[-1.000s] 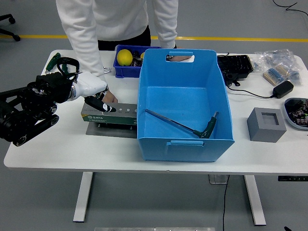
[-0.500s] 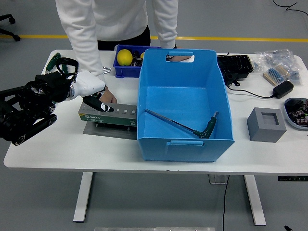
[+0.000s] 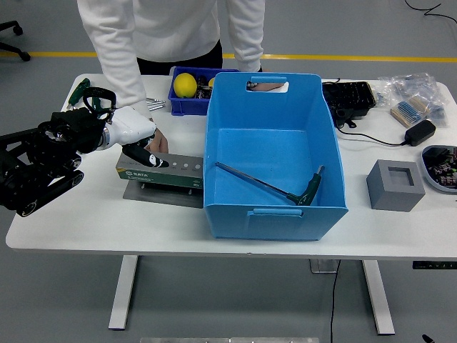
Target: Lift tool from toolbox,place it in box,lift tool from toolbox,place it in box
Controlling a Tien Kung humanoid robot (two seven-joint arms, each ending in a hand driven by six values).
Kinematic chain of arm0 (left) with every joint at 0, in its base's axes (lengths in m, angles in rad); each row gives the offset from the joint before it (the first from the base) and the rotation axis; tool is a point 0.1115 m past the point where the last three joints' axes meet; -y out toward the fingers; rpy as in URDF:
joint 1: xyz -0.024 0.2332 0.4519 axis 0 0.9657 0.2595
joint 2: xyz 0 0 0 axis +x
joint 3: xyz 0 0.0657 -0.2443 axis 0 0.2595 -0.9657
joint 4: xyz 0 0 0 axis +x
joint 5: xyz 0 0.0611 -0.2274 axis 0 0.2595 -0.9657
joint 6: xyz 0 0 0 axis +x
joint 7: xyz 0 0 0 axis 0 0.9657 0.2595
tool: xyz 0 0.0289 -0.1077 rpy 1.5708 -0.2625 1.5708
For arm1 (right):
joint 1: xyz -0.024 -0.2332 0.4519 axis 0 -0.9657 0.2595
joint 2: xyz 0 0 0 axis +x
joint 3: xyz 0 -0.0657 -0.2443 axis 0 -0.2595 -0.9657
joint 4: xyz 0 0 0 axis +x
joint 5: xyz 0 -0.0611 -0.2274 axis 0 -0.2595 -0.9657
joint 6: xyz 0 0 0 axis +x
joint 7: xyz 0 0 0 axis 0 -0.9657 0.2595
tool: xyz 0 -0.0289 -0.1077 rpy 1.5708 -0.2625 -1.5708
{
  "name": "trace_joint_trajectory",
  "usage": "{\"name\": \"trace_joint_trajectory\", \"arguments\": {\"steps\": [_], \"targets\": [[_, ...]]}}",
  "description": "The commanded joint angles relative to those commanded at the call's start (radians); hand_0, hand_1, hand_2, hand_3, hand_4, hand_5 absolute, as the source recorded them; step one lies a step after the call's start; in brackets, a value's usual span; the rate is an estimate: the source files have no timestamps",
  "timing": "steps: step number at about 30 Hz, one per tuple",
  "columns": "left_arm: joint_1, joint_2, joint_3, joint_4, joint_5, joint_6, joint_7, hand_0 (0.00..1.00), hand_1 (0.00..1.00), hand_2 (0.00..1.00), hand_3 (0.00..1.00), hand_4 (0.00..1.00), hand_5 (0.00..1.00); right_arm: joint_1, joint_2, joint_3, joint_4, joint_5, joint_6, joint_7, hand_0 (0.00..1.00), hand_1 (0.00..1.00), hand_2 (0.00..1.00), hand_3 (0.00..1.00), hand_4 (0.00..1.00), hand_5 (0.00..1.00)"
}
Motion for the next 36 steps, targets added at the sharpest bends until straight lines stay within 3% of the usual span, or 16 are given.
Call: {"name": "trace_joint_trajectory", "arguments": {"steps": [4, 5, 10, 11, 16, 17, 22, 23, 31, 36], "targets": [[0.0, 0.0, 0.002, 0.0, -0.001, 0.018, -0.018, 0.546, 0.228, 0.193, 0.136, 0.888, 0.995, 0.0, 0.0, -0.001, 0.0, 0.002, 0.0, 0.001, 0.716, 0.7, 0.759, 0.677, 0.926, 0.806], [0.0, 0.0, 0.002, -0.001, 0.002, 0.022, -0.022, 0.412, 0.159, 0.151, 0.114, 0.88, 0.961, 0.0, 0.0, -0.001, 0.0, 0.002, 0.0, 0.0, 0.716, 0.7, 0.759, 0.677, 0.926, 0.806], [0.001, 0.001, -0.002, 0.0, 0.024, 0.063, -0.045, 0.412, 0.159, 0.151, 0.114, 0.88, 0.961, 0.001, 0.0, 0.0, 0.0, 0.0, -0.001, 0.0, 0.716, 0.7, 0.759, 0.677, 0.926, 0.806], [0.001, 0.002, -0.004, 0.0, 0.029, 0.073, -0.05, 0.262, 0.103, 0.115, 0.077, 0.885, 0.679, 0.0, 0.0, 0.001, 0.0, -0.001, -0.001, 0.0, 0.716, 0.7, 0.759, 0.678, 0.926, 0.806], [0.003, 0.003, -0.015, 0.005, 0.036, 0.122, -0.074, 0.262, 0.103, 0.115, 0.077, 0.885, 0.679, 0.0, 0.0, 0.002, 0.0, -0.003, -0.001, -0.001, 0.716, 0.7, 0.759, 0.678, 0.926, 0.806], [0.004, 0.003, -0.018, 0.007, 0.037, 0.131, -0.079, 0.213, 0.062, 0.082, 0.053, 0.91, 0.502, 0.0, 0.001, 0.002, 0.0, -0.003, -0.001, -0.001, 0.716, 0.701, 0.759, 0.677, 0.926, 0.807], [0.009, 0.005, -0.034, 0.014, 0.041, 0.184, -0.098, 0.213, 0.062, 0.082, 0.053, 0.91, 0.502, 0.0, 0.001, 0.001, 0.0, -0.001, -0.001, -0.001, 0.716, 0.701, 0.759, 0.677, 0.926, 0.807], [0.01, 0.006, -0.038, 0.014, 0.041, 0.192, -0.1, 0.179, 0.033, 0.067, 0.05, 0.875, 0.287, 0.0, 0.001, 0.001, 0.0, -0.001, -0.001, -0.001, 0.715, 0.701, 0.759, 0.677, 0.926, 0.807], [0.021, 0.012, -0.099, 0.009, 0.031, 0.24, -0.123, 0.164, 0.016, 0.056, 0.046, 0.832, 0.254, -0.001, 0.001, 0.001, 0.0, -0.002, -0.001, -0.001, 0.715, 0.701, 0.759, 0.677, 0.926, 0.807], [0.025, 0.018, -0.145, -0.009, 0.028, 0.231, -0.133, 0.152, 0.002, 0.043, 0.044, 0.816, 0.241, -0.003, 0.002, 0.005, 0.0, -0.008, -0.002, -0.003, 0.715, 0.701, 0.759, 0.676, 0.926, 0.807]]}}
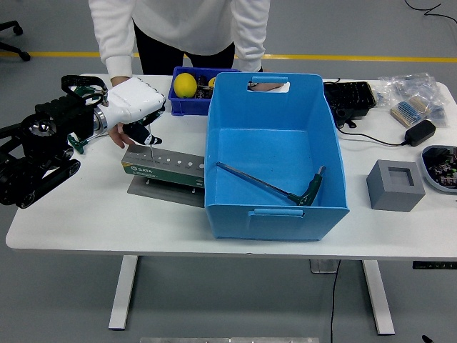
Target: Lift tool from toolbox,place it in box,lift tool from toolbox,place it in box
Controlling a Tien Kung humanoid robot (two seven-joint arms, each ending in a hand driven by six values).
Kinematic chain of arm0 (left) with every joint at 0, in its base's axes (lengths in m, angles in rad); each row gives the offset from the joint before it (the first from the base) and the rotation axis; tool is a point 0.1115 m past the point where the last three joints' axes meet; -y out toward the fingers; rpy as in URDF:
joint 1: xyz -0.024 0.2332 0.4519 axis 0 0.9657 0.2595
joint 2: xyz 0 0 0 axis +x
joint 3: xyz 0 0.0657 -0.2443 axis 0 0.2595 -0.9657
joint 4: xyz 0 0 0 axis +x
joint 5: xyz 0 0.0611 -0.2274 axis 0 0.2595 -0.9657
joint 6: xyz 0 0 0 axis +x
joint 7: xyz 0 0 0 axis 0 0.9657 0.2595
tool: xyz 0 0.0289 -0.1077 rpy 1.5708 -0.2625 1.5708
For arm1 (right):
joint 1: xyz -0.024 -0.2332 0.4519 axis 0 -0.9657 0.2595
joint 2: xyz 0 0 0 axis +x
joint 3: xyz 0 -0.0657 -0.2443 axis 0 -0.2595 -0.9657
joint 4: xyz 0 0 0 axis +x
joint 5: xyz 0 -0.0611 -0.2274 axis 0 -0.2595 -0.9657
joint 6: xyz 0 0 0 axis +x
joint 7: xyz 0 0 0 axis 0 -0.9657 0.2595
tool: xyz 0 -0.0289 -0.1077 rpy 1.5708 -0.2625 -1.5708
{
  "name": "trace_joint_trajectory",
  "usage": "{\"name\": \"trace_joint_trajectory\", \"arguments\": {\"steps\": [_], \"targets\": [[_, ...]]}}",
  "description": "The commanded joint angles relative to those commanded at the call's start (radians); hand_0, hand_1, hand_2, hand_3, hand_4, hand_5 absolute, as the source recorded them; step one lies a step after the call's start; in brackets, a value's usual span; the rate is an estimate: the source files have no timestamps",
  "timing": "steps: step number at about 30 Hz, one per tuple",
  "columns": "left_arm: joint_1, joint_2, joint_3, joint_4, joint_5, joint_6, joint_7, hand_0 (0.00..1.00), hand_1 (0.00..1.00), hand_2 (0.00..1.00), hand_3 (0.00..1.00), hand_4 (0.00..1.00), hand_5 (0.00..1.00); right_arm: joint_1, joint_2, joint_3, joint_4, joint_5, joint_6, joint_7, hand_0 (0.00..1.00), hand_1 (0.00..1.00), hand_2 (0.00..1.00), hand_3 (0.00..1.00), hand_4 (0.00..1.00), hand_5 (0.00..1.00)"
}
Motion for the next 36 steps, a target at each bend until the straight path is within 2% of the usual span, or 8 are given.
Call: {"name": "trace_joint_trajectory", "arguments": {"steps": [5, 8, 22, 27, 30, 36], "targets": [[0.002, 0.008, -0.037, -0.026, -0.007, -0.008, -0.004, 0.154, 0.002, 0.04, 0.043, 0.812, 0.248, -0.002, 0.001, 0.003, 0.0, -0.003, 0.0, -0.001, 0.715, 0.701, 0.759, 0.677, 0.926, 0.807], [0.002, 0.016, -0.058, -0.061, -0.012, -0.02, -0.002, 0.154, 0.002, 0.04, 0.043, 0.812, 0.248, -0.004, 0.002, 0.004, 0.0, -0.004, 0.0, -0.001, 0.715, 0.701, 0.759, 0.677, 0.926, 0.807], [-0.008, 0.049, -0.186, -0.303, -0.023, -0.061, 0.043, 0.156, 0.002, 0.04, 0.042, 0.789, 0.264, -0.009, 0.003, 0.005, -0.001, -0.004, -0.001, -0.002, 0.714, 0.701, 0.759, 0.677, 0.926, 0.807], [-0.007, 0.043, -0.245, -0.382, -0.037, -0.062, 0.059, 0.155, 0.002, 0.037, 0.042, 0.787, 0.26, -0.007, 0.002, 0.003, -0.001, -0.001, 0.0, -0.001, 0.713, 0.701, 0.759, 0.677, 0.926, 0.807], [-0.004, 0.031, -0.275, -0.428, -0.052, -0.055, 0.069, 0.158, 0.002, 0.035, 0.042, 0.789, 0.256, -0.005, 0.001, -0.001, -0.001, 0.004, 0.0, 0.0, 0.714, 0.701, 0.759, 0.676, 0.926, 0.807], [-0.009, 0.01, -0.231, -0.489, -0.115, -0.061, 0.083, 0.164, 0.002, 0.039, 0.042, 0.792, 0.252, -0.002, -0.001, -0.008, -0.001, 0.015, 0.0, 0.004, 0.713, 0.701, 0.758, 0.677, 0.925, 0.806]]}}
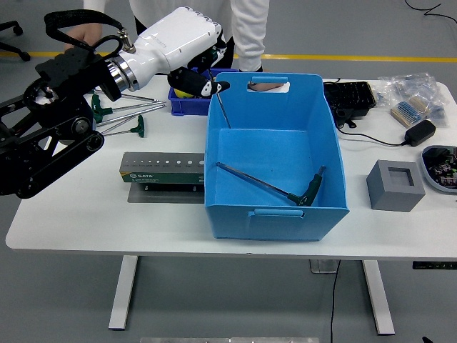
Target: Lift tool from toolbox,place it in box,lift tool from toolbox,place it in box
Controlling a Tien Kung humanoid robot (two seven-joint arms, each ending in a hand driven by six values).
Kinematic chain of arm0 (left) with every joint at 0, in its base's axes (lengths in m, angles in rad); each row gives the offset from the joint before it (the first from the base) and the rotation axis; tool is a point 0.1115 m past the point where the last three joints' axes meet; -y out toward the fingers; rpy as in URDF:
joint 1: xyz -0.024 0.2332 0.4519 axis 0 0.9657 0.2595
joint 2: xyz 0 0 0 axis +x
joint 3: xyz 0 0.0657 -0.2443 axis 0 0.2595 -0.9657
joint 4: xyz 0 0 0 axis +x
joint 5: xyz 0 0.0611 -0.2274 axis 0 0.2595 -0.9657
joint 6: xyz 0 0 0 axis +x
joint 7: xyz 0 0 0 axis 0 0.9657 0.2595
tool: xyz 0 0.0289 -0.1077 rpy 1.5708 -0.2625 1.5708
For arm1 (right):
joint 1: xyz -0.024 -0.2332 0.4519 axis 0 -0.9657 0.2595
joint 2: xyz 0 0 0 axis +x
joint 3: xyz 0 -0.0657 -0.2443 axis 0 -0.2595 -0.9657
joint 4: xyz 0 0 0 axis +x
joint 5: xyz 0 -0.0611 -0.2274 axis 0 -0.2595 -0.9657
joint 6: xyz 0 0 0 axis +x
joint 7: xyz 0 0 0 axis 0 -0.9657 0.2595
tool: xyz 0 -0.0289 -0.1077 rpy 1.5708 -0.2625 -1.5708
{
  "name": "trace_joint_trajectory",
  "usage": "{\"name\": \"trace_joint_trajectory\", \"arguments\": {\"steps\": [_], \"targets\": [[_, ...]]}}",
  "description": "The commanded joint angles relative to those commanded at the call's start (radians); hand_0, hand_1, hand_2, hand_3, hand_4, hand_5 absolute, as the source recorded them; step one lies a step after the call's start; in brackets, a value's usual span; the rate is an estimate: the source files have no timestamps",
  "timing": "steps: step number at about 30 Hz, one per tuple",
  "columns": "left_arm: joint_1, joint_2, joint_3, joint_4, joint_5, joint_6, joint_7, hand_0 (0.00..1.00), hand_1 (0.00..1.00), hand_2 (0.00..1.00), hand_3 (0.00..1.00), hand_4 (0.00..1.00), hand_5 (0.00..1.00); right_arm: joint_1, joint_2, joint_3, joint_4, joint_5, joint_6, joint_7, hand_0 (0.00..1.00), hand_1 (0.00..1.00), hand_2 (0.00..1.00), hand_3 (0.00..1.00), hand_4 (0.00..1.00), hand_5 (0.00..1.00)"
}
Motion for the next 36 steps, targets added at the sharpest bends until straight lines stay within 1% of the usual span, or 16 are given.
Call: {"name": "trace_joint_trajectory", "arguments": {"steps": [2, 4, 5, 8, 11, 12, 13, 16, 17, 20, 23, 24, 29, 30, 35, 36], "targets": [[-0.003, -0.008, 0.033, -0.011, -0.008, -0.002, 0.002, 0.164, 0.002, 0.039, 0.042, 0.792, 0.252, 0.001, 0.0, -0.001, 0.0, 0.002, 0.0, 0.001, 0.713, 0.701, 0.758, 0.677, 0.925, 0.806], [-0.006, -0.024, 0.084, -0.013, -0.013, -0.003, 0.001, 0.164, 0.002, 0.039, 0.042, 0.792, 0.252, 0.002, 0.0, -0.002, 0.0, 0.004, 0.0, 0.001, 0.713, 0.701, 0.758, 0.677, 0.925, 0.806], [-0.007, -0.029, 0.101, -0.01, -0.015, -0.003, 0.001, 0.179, 0.015, 0.051, 0.055, 0.791, 0.251, 0.003, 0.0, -0.003, 0.0, 0.004, 0.0, 0.001, 0.714, 0.701, 0.759, 0.676, 0.924, 0.804], [-0.011, -0.046, 0.156, 0.006, -0.024, -0.003, -0.001, 0.179, 0.015, 0.051, 0.055, 0.791, 0.251, 0.005, -0.001, -0.003, 0.0, 0.002, -0.001, 0.001, 0.714, 0.701, 0.759, 0.676, 0.924, 0.804], [-0.012, -0.06, 0.203, 0.029, -0.052, 0.012, -0.017, 0.179, 0.015, 0.051, 0.055, 0.791, 0.251, 0.005, -0.001, -0.003, 0.0, 0.005, 0.0, 0.001, 0.714, 0.701, 0.759, 0.676, 0.924, 0.804], [-0.011, -0.064, 0.212, 0.038, -0.061, 0.014, -0.021, 0.244, 0.114, 0.15, 0.22, 0.823, 0.283, 0.005, -0.002, -0.004, 0.0, 0.006, 0.0, 0.001, 0.715, 0.701, 0.758, 0.677, 0.925, 0.805], [-0.01, -0.069, 0.219, 0.049, -0.071, 0.013, -0.026, 0.244, 0.114, 0.15, 0.22, 0.823, 0.283, 0.005, -0.002, -0.005, 0.0, 0.007, 0.0, 0.002, 0.715, 0.701, 0.758, 0.677, 0.925, 0.805], [-0.005, -0.08, 0.229, 0.083, -0.107, -0.01, -0.037, 0.244, 0.114, 0.15, 0.22, 0.823, 0.283, 0.007, -0.002, -0.005, 0.0, 0.005, 0.0, 0.001, 0.715, 0.701, 0.758, 0.677, 0.925, 0.805], [-0.003, -0.082, 0.23, 0.093, -0.118, -0.016, -0.041, 0.44, 0.44, 0.522, 0.541, 0.905, 0.445, 0.007, -0.002, -0.005, 0.0, 0.006, 0.0, 0.001, 0.711, 0.701, 0.758, 0.677, 0.925, 0.804], [0.0, -0.082, 0.23, 0.113, -0.149, -0.036, -0.044, 0.44, 0.44, 0.522, 0.541, 0.905, 0.445, 0.007, -0.003, -0.006, 0.0, 0.006, 0.0, 0.002, 0.711, 0.701, 0.758, 0.677, 0.925, 0.804], [0.001, -0.081, 0.227, 0.125, -0.177, -0.044, -0.049, 0.44, 0.44, 0.522, 0.541, 0.905, 0.445, 0.007, -0.003, -0.007, 0.0, 0.008, 0.0, 0.002, 0.711, 0.701, 0.758, 0.677, 0.925, 0.804], [0.001, -0.081, 0.225, 0.128, -0.184, -0.043, -0.053, 0.577, 0.649, 0.768, 0.69, 0.93, 0.497, 0.007, -0.003, -0.006, 0.0, 0.007, 0.0, 0.002, 0.714, 0.701, 0.758, 0.676, 0.925, 0.804], [0.006, -0.078, 0.214, 0.129, -0.213, -0.035, -0.066, 0.577, 0.649, 0.768, 0.69, 0.93, 0.497, 0.007, -0.003, -0.004, 0.0, 0.004, 0.0, 0.001, 0.714, 0.701, 0.758, 0.676, 0.925, 0.804], [0.008, -0.077, 0.211, 0.128, -0.217, -0.034, -0.069, 0.682, 0.748, 0.902, 0.798, 0.943, 0.527, 0.007, -0.002, -0.003, 0.0, 0.002, 0.0, 0.0, 0.714, 0.699, 0.758, 0.676, 0.925, 0.805], [0.018, -0.073, 0.191, 0.126, -0.221, -0.037, -0.066, 0.682, 0.748, 0.902, 0.798, 0.943, 0.527, 0.006, -0.002, -0.003, -0.001, 0.002, 0.001, 0.0, 0.714, 0.699, 0.758, 0.676, 0.925, 0.805], [0.02, -0.072, 0.186, 0.127, -0.221, -0.042, -0.062, 0.722, 0.793, 0.967, 0.833, 0.952, 0.555, 0.006, -0.002, -0.003, -0.001, 0.001, 0.001, 0.0, 0.712, 0.7, 0.758, 0.676, 0.925, 0.805]]}}
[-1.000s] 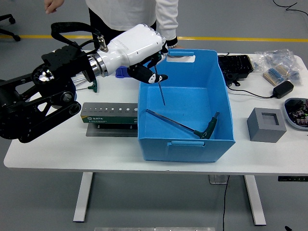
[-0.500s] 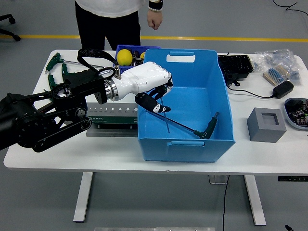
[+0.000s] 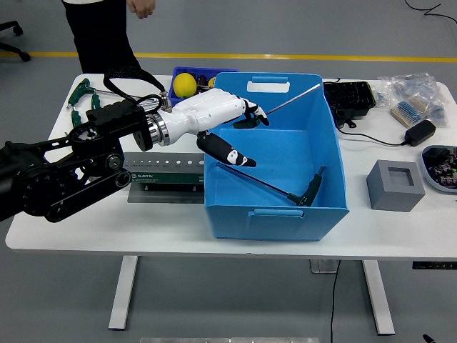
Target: Lift tool from toolbox,place it in box,lift tool from toolbox,place it in box
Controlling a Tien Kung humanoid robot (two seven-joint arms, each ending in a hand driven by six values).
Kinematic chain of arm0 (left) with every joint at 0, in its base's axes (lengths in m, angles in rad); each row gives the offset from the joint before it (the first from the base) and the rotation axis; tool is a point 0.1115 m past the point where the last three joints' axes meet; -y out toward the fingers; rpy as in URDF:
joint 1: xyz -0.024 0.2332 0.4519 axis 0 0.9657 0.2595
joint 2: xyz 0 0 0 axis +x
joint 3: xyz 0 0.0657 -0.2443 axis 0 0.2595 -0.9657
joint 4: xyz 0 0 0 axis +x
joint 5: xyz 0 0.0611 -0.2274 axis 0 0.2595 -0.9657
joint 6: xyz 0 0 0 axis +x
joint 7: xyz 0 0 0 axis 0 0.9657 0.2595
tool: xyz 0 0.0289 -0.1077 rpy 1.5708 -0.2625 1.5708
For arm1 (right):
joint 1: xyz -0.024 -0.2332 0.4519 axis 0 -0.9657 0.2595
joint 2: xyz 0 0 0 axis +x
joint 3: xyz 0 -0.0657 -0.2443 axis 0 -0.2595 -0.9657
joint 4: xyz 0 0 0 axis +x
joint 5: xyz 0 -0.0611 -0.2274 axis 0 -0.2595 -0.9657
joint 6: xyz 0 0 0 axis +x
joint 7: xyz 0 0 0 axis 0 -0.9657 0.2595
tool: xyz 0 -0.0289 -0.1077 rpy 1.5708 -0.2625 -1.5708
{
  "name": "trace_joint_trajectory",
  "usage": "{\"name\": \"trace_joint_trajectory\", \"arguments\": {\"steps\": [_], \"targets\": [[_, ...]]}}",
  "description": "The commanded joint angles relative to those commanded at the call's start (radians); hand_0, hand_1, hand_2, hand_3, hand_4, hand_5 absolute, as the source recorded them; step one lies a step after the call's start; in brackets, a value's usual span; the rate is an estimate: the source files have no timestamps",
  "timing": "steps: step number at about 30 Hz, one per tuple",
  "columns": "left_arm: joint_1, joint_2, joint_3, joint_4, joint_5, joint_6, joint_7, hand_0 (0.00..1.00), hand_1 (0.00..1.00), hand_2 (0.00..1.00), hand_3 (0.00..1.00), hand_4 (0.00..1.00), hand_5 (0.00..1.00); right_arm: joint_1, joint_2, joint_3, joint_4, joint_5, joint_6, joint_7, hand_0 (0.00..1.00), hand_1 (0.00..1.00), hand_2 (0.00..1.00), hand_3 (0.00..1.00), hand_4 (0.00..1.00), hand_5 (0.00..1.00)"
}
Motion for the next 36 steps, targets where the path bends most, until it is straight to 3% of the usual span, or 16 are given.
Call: {"name": "trace_joint_trajectory", "arguments": {"steps": [12, 17, 20, 23, 24, 29, 30, 35, 36], "targets": [[0.019, 0.003, -0.03, 0.011, -0.002, -0.023, 0.017, 0.745, 0.816, 0.998, 0.877, 0.954, 0.574, -0.003, 0.001, -0.001, 0.0, 0.006, 0.0, 0.001, 0.713, 0.7, 0.758, 0.677, 0.925, 0.805], [0.062, 0.006, -0.1, 0.008, -0.015, -0.003, 0.02, 0.745, 0.816, 0.998, 0.877, 0.954, 0.574, -0.004, 0.002, -0.001, 0.0, 0.007, -0.001, 0.002, 0.713, 0.7, 0.758, 0.677, 0.925, 0.805], [0.123, -0.001, -0.193, 0.008, -0.08, 0.022, 0.017, 0.74, 0.805, 0.971, 0.865, 0.947, 0.582, -0.005, 0.003, -0.003, 0.0, 0.012, -0.001, 0.003, 0.712, 0.701, 0.758, 0.677, 0.925, 0.805], [0.191, -0.013, -0.302, 0.003, -0.201, 0.044, 0.021, 0.74, 0.805, 0.971, 0.865, 0.947, 0.582, -0.005, 0.004, -0.004, 0.0, 0.013, -0.002, 0.005, 0.712, 0.701, 0.758, 0.677, 0.925, 0.805], [0.217, -0.017, -0.342, -0.001, -0.247, 0.053, 0.023, 0.737, 0.791, 0.916, 0.825, 0.945, 0.632, -0.005, 0.004, -0.004, 0.0, 0.015, -0.002, 0.005, 0.713, 0.703, 0.759, 0.677, 0.925, 0.806], [0.336, -0.036, -0.484, -0.041, -0.455, 0.08, 0.032, 0.737, 0.791, 0.916, 0.825, 0.945, 0.632, -0.005, 0.005, -0.008, 0.0, 0.021, -0.003, 0.008, 0.713, 0.703, 0.759, 0.677, 0.925, 0.806], [0.359, -0.041, -0.506, -0.05, -0.494, 0.082, 0.031, 0.75, 0.803, 0.896, 0.787, 0.941, 0.692, -0.005, 0.005, -0.008, 0.0, 0.022, -0.003, 0.008, 0.713, 0.702, 0.759, 0.676, 0.925, 0.807], [0.498, -0.091, -0.626, -0.091, -0.708, 0.083, 0.017, 0.75, 0.803, 0.896, 0.787, 0.941, 0.692, -0.003, 0.008, -0.016, 0.001, 0.033, -0.002, 0.011, 0.713, 0.702, 0.759, 0.676, 0.925, 0.807], [0.52, -0.101, -0.647, -0.097, -0.747, 0.08, 0.017, 0.766, 0.818, 0.897, 0.777, 0.935, 0.774, -0.003, 0.009, -0.017, 0.001, 0.034, -0.002, 0.011, 0.712, 0.7, 0.759, 0.675, 0.924, 0.806]]}}
